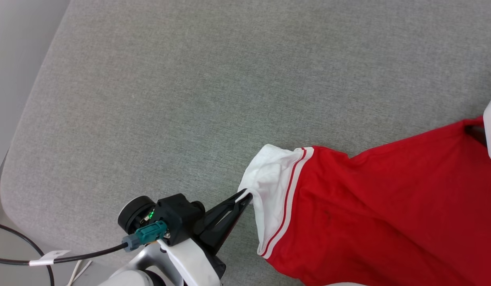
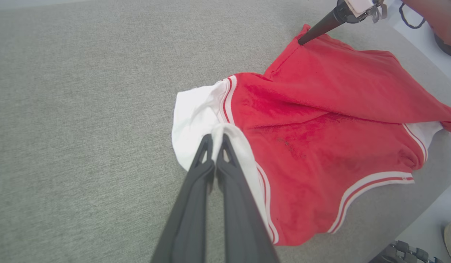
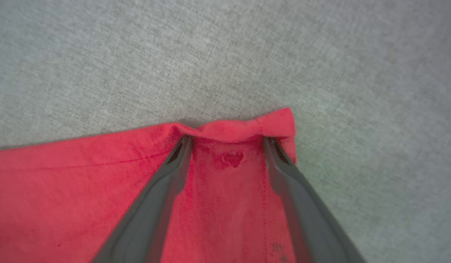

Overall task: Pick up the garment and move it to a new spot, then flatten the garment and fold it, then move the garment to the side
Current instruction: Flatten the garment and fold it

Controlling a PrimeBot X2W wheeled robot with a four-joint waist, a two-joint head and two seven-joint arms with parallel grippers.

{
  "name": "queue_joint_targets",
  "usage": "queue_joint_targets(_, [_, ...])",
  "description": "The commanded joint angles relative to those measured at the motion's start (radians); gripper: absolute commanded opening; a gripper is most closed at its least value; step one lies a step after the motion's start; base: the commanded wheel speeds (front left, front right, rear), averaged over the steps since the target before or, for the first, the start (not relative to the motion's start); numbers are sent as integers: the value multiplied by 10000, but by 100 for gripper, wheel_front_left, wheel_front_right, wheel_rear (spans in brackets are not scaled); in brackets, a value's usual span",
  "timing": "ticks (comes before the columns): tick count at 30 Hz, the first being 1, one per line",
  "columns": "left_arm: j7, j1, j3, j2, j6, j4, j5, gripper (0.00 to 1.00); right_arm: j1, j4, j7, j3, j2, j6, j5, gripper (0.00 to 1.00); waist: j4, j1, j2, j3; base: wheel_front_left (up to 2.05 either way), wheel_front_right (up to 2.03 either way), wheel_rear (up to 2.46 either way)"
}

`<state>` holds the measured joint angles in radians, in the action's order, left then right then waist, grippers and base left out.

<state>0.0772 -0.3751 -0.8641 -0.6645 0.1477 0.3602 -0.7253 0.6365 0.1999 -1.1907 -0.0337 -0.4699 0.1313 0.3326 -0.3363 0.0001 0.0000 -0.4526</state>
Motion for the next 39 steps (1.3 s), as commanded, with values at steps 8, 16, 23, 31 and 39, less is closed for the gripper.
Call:
queue_joint_targets(8, [-196, -211, -1, 154, -126, -276, -24, 0, -1296, 1127, -712, -586, -401, -15, 154, 7, -371, -1, 0, -268, 0, 0, 0])
queue_joint_targets(16, [-257, -216, 34, 97, -137, -511, -56, 0, -1042, 938, 1, -633, -372, -11, 266, 0, -159, -1, 0, 165, 0, 0, 0])
queue_joint_targets(23, [-201, -224, 135, -167, 11, -619, 84, 0, -367, 566, 1552, -574, -286, -9, 919, 0, 384, -1, 0, 1196, 0, 0, 0])
queue_joint_targets(31, [0, -348, 672, -847, 536, -128, 152, 0, -68, -266, 2990, -651, -572, -9, 1677, 0, 1299, -1, 0, 2397, 0, 0, 0])
queue_joint_targets(39, [-9, -892, 1678, -1424, 1286, 508, 372, 0, -134, -1777, 4167, -984, -1190, -9, 2290, 0, 2127, -1, 0, 3289, 0, 0, 0])
